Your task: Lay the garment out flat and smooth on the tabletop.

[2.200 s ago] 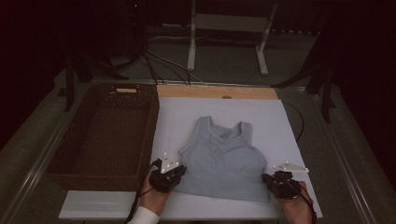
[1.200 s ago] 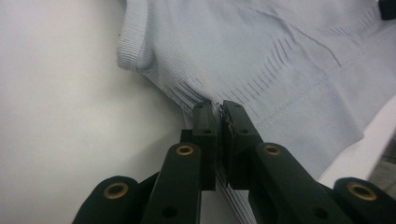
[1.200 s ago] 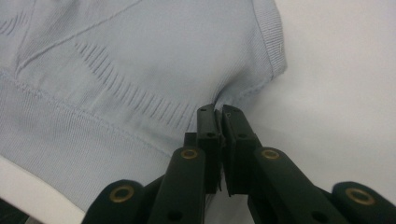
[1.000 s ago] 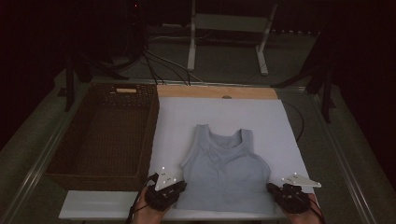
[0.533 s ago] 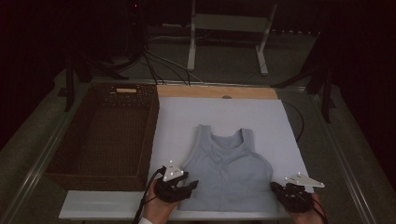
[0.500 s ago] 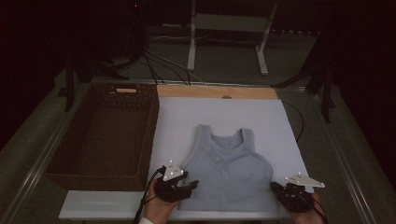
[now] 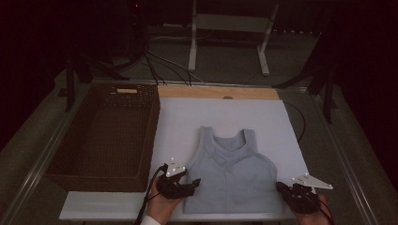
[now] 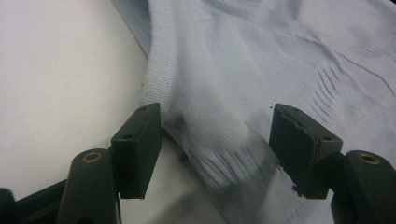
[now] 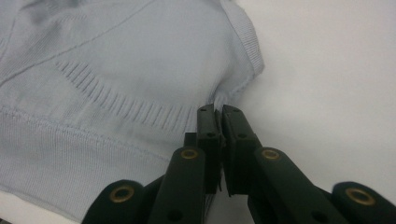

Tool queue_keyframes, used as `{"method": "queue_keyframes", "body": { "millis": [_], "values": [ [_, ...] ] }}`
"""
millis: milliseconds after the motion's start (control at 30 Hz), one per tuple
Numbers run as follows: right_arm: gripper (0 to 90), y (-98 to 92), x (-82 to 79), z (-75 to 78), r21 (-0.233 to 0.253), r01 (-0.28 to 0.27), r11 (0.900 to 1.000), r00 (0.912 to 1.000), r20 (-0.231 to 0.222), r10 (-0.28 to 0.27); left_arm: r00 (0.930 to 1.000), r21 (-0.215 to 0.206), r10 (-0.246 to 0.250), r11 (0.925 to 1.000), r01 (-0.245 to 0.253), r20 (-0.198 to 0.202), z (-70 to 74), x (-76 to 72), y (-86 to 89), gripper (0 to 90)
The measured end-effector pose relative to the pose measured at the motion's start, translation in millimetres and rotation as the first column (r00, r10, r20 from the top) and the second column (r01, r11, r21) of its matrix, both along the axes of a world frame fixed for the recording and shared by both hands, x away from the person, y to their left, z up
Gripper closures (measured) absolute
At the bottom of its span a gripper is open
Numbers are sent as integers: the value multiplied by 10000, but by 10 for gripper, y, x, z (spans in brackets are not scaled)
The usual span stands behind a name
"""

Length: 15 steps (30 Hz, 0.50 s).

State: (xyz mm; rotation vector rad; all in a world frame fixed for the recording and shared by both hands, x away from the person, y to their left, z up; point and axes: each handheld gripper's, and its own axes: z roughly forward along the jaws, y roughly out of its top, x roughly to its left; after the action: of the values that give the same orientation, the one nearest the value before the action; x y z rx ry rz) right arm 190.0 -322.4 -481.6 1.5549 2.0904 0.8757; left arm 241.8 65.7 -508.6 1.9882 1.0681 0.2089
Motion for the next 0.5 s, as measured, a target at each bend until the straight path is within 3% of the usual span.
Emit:
{"method": "queue_keyframes", "body": {
  "millis": [200, 367, 500],
  "values": [
    [870, -32, -11, 7, 26, 67, 10000, 10000, 48, -67, 10000, -117, 39, 9999, -38, 59, 6, 79, -56, 379],
    [870, -72, -22, 9, -29, 236, 9997, 9997, 67, -235, 10000, -257, 41, 9997, -41, 5, 8, 114, -120, 527],
    [869, -108, -36, 12, -30, 354, 9994, 9993, 70, -354, 9998, -400, 206, 9990, -203, 60, 16, 119, -146, 695]
  ]
}}
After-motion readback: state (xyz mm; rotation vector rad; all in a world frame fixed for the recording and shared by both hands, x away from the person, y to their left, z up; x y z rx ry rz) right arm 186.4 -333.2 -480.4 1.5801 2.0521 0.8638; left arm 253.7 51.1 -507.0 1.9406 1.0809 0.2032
